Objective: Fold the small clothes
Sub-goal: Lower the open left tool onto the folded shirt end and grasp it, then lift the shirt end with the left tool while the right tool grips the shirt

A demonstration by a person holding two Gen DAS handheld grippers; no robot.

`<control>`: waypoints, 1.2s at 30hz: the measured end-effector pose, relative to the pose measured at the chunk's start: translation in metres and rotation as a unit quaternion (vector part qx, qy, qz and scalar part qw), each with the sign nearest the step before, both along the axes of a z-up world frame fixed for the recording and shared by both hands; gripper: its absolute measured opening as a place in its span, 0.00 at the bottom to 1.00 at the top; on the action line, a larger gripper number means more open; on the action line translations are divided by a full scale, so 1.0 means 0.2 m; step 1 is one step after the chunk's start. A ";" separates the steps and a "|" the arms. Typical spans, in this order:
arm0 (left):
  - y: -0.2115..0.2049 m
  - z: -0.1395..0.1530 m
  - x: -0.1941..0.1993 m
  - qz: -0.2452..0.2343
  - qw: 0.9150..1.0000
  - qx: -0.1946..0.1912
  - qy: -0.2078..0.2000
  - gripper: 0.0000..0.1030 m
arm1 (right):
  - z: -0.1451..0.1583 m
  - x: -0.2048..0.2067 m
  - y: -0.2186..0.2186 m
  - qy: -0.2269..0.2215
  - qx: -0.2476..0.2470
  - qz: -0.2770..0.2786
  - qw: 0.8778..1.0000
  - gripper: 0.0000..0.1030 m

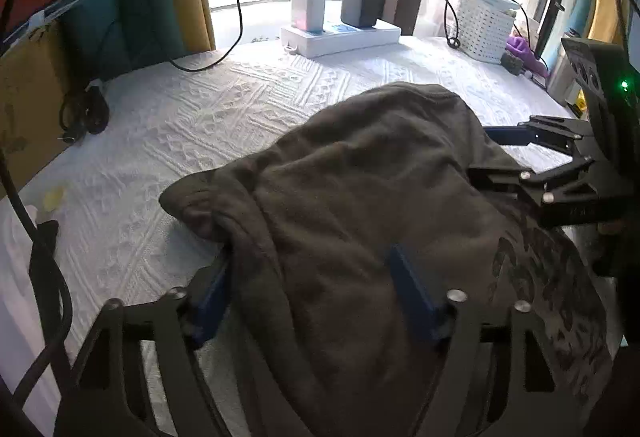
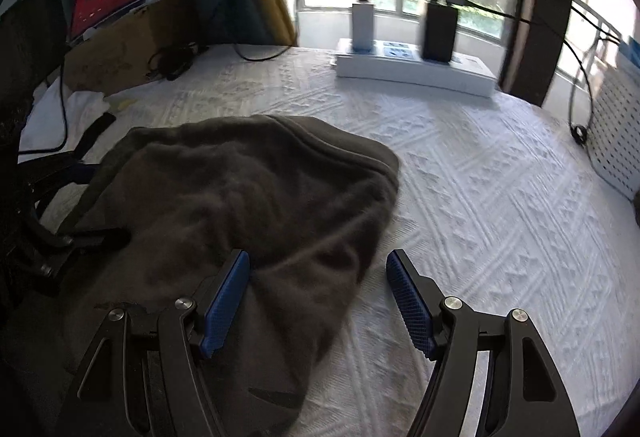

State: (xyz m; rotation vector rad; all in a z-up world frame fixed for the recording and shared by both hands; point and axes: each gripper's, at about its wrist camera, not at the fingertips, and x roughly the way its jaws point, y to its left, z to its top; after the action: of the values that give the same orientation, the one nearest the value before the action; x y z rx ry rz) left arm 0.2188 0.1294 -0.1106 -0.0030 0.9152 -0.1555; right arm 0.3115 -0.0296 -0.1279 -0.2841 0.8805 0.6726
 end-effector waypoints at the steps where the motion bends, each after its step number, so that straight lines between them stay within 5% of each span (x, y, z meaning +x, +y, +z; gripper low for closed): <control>1: 0.00 0.00 0.00 0.001 1.000 -0.001 -0.002 0.60 | 0.00 0.00 0.01 -0.001 0.000 0.006 1.000 0.67; 5: -0.01 0.01 0.01 -0.005 1.000 -0.021 -0.001 0.30 | 0.01 -0.02 0.06 -0.003 0.005 0.033 0.999 0.45; 7: -0.04 0.02 0.01 -0.013 1.000 -0.015 -0.002 0.27 | 0.01 -0.05 0.08 -0.007 0.006 0.052 0.999 0.26; 9: -0.07 0.02 0.01 -0.021 1.000 -0.005 -0.005 0.25 | 0.02 -0.06 0.10 -0.009 0.004 0.061 0.998 0.22; 26: -0.14 0.38 -0.24 -0.028 0.993 -0.017 -0.109 0.24 | 0.39 -0.33 0.02 -0.096 0.036 0.047 0.994 0.18; 36: -0.19 0.64 -0.51 -0.029 0.981 -0.010 -0.190 0.24 | 0.69 -0.64 -0.04 -0.177 0.051 0.049 0.982 0.17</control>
State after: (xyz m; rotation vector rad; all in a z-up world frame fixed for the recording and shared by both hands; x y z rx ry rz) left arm 0.1158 0.0918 0.0167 0.0344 0.5315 -0.2106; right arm 0.1838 -0.0376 0.0094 -0.3449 0.4929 0.7292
